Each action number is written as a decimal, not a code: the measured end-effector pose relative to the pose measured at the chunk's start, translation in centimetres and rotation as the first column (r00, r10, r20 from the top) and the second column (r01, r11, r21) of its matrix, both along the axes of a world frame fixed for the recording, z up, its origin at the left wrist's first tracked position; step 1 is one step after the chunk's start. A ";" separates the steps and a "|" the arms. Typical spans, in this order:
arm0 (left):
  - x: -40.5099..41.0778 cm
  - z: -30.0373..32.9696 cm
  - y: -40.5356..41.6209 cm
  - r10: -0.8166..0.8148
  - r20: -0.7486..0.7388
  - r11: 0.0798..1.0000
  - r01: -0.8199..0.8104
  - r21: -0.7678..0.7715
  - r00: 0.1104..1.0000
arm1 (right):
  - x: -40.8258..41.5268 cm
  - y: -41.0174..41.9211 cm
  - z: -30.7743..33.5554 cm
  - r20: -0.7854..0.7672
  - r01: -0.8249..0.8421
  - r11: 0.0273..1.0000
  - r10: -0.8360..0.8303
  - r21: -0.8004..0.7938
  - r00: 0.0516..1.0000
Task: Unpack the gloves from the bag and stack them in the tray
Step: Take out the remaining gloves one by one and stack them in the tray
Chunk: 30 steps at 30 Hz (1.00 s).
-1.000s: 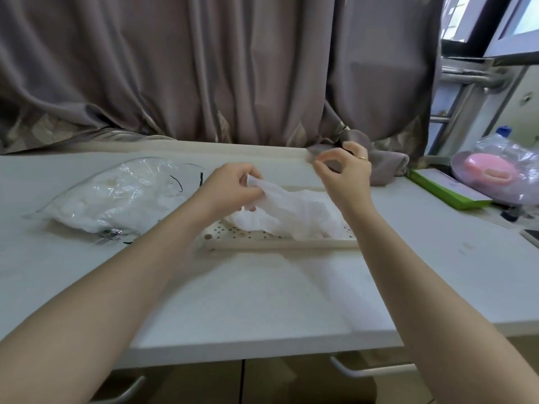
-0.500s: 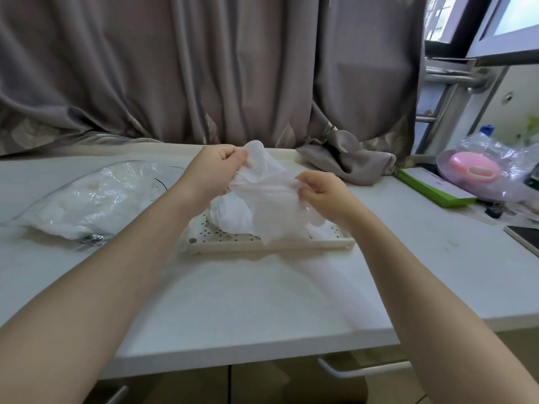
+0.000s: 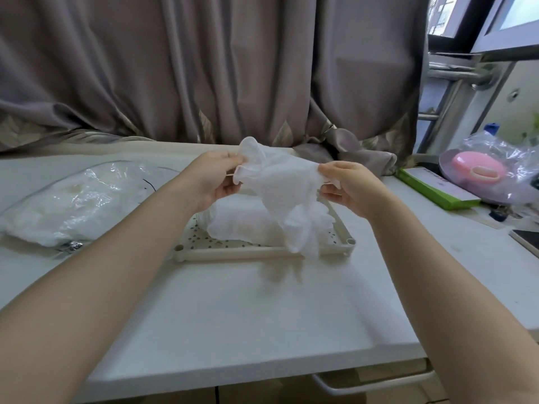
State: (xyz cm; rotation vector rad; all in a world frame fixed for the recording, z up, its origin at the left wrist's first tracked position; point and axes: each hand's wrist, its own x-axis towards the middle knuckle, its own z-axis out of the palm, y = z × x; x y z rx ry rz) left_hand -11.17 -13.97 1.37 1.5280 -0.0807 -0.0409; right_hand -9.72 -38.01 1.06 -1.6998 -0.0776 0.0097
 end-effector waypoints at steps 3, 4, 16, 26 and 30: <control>2.0 0.2 -0.6 0.039 -0.011 0.999 -0.039 0.018 0.999 | 1.7 -0.2 0.4 0.122 0.165 0.986 -0.168 0.037 0.978; 2.7 0.7 -0.8 0.059 0.028 0.998 -0.059 0.023 0.998 | 2.1 -0.1 1.0 0.183 0.175 0.977 -0.195 0.117 0.964; 3.9 -2.0 1.9 -0.076 0.179 0.892 -0.013 0.453 0.981 | 0.7 0.0 -1.3 0.290 -0.069 0.880 0.228 -0.470 0.930; 2.0 -2.0 2.5 -0.087 0.180 0.470 -0.119 0.875 0.980 | -0.5 1.6 -2.9 0.190 -0.016 0.681 0.226 -0.732 0.956; 1.4 -2.3 1.8 -0.099 0.215 0.154 -0.199 0.968 0.972 | 0.2 2.2 -3.2 0.373 0.173 0.602 0.225 -0.780 0.900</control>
